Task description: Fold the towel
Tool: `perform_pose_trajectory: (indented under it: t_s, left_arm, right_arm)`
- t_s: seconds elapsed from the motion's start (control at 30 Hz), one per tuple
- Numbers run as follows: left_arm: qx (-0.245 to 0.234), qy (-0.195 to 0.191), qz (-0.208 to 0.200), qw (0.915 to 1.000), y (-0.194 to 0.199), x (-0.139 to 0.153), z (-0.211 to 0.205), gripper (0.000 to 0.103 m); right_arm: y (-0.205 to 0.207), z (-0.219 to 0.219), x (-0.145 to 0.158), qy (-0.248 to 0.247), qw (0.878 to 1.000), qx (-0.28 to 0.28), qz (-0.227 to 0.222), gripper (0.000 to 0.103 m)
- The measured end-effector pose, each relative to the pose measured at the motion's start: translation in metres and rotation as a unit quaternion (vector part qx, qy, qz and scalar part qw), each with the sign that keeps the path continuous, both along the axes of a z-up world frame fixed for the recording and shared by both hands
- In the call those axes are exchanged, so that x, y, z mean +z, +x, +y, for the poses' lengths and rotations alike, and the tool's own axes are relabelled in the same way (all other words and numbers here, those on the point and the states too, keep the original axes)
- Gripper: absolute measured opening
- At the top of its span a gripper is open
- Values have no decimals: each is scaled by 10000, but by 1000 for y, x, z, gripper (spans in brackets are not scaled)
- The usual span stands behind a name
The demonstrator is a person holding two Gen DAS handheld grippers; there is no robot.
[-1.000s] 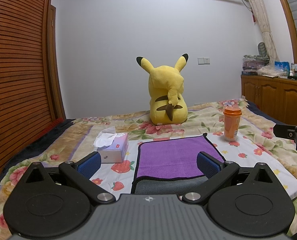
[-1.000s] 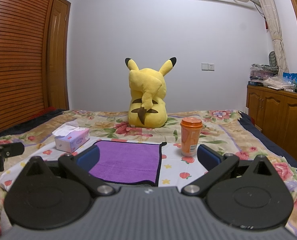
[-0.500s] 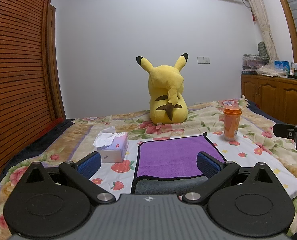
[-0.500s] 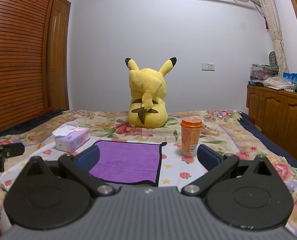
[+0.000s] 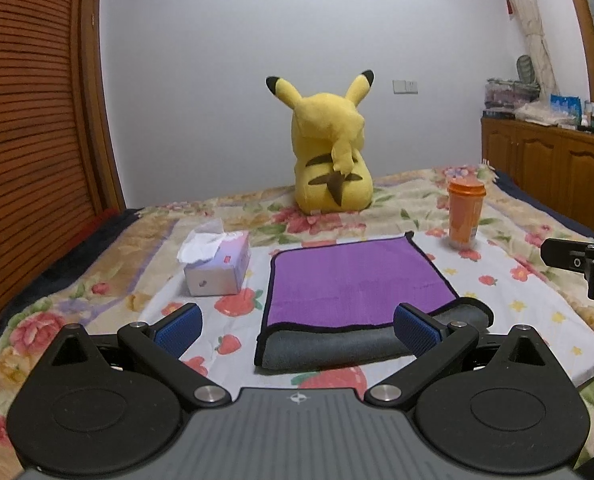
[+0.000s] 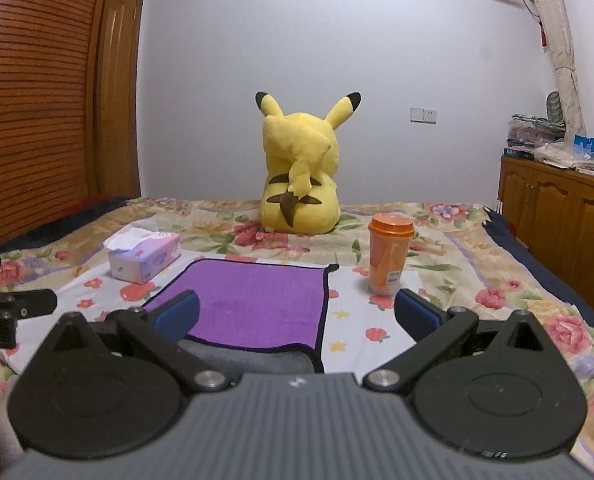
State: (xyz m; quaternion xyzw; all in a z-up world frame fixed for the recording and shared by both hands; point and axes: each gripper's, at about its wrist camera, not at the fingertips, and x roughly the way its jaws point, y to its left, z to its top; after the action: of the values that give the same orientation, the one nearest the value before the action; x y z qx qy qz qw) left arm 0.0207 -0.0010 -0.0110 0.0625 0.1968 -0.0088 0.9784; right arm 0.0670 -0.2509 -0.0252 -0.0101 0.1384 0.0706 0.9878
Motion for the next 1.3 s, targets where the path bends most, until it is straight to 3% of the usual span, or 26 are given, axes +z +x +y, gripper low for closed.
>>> perform_pose_trajectory:
  t_s: [0.47,1.3]
  left_arm:
    - [-60,222,404,9989,36,-13,-6,103]
    - [-82,225,773,9967,92,-29,2,103]
  right_arm:
    - [23,8,-10,-74,9995,72,288,103]
    - [71,19,-24,-281,9968,323,673,103]
